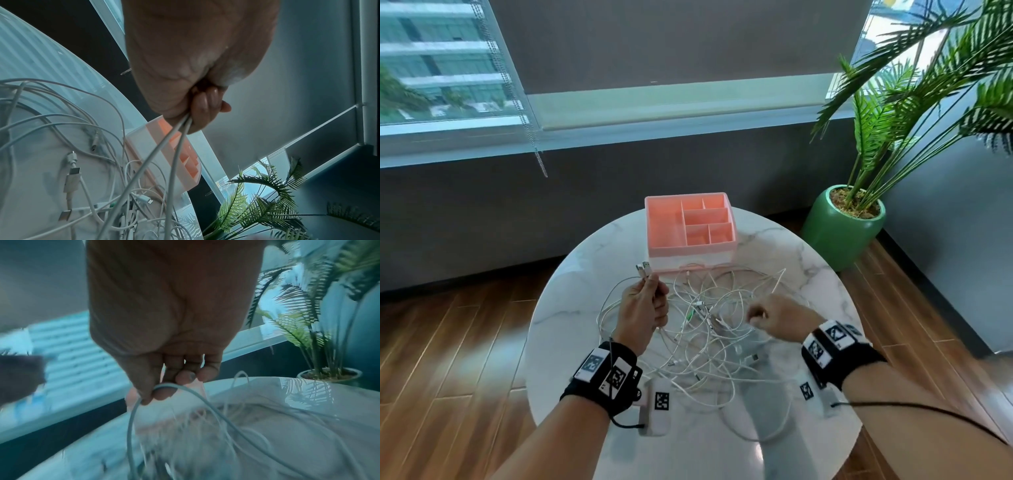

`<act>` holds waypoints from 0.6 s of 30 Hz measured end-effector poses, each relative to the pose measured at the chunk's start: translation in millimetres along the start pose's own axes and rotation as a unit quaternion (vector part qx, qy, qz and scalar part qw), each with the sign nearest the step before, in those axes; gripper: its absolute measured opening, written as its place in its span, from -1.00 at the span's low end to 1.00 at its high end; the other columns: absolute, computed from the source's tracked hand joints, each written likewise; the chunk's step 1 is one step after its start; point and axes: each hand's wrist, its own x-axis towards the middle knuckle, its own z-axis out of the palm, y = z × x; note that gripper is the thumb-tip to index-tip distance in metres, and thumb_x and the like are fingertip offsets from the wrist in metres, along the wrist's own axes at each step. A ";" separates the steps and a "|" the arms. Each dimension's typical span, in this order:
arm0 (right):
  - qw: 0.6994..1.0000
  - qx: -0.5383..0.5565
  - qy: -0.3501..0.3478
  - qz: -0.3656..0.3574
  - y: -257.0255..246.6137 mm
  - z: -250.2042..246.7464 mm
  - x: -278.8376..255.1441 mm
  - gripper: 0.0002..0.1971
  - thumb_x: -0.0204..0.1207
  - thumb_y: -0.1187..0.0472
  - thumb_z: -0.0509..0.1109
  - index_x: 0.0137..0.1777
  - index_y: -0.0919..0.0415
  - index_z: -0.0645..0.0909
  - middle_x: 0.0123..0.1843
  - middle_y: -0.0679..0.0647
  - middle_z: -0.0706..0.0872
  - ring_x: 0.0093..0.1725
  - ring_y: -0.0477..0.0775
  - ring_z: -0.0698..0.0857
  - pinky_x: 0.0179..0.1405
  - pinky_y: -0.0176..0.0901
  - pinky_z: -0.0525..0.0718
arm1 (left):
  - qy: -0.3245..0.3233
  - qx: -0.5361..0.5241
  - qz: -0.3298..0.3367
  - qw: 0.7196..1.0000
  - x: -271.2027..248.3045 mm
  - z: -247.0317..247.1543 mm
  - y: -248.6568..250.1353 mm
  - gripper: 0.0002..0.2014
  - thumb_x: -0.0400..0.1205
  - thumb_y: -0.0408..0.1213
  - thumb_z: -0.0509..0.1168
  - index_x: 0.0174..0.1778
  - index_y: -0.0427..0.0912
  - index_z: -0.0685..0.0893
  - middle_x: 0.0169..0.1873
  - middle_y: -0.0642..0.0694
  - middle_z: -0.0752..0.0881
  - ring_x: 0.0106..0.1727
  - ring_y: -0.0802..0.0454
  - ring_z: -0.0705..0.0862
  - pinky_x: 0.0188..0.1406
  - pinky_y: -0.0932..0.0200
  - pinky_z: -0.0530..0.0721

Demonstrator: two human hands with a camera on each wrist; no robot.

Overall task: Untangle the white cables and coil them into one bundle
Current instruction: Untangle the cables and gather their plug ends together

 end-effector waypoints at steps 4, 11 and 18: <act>0.976 0.137 0.171 -0.004 -22.8 -48.0 4.7 -0.91 0.61 0.24 0.39 0.02 0.12 0.72 -0.07 0.01 0.78 -0.04 0.00 0.73 0.09 -0.09 0.69 | -0.003 0.009 -0.016 1.000 1.6 9.5 -2.5 -0.62 0.85 -0.23 0.06 -0.29 -0.22 0.50 -0.54 -0.03 0.30 -0.59 0.11 0.23 -0.64 0.28 0.18; 0.899 0.338 0.271 -0.064 -81.3 -53.1 23.2 -0.86 0.61 0.34 0.35 -0.07 0.06 0.60 -0.29 0.01 0.71 -0.42 -0.23 0.59 -0.35 -0.29 0.53 | -0.002 -0.019 -0.028 0.999 5.5 37.5 -0.3 -0.71 0.81 -0.38 0.04 -0.21 -0.22 0.53 -0.50 -0.04 0.32 -0.55 0.11 0.26 -0.60 0.25 0.24; 0.916 0.349 0.156 -0.123 -103.0 2.7 24.6 -0.93 0.58 0.38 0.43 0.01 0.25 0.65 -0.15 0.24 0.76 -0.21 0.05 0.72 -0.06 0.05 0.78 | 0.045 -0.064 -0.003 0.997 11.5 47.4 10.6 -0.73 0.83 -0.26 0.06 -0.09 -0.26 0.57 -0.49 -0.06 0.43 -0.52 0.08 0.38 -0.58 0.22 0.38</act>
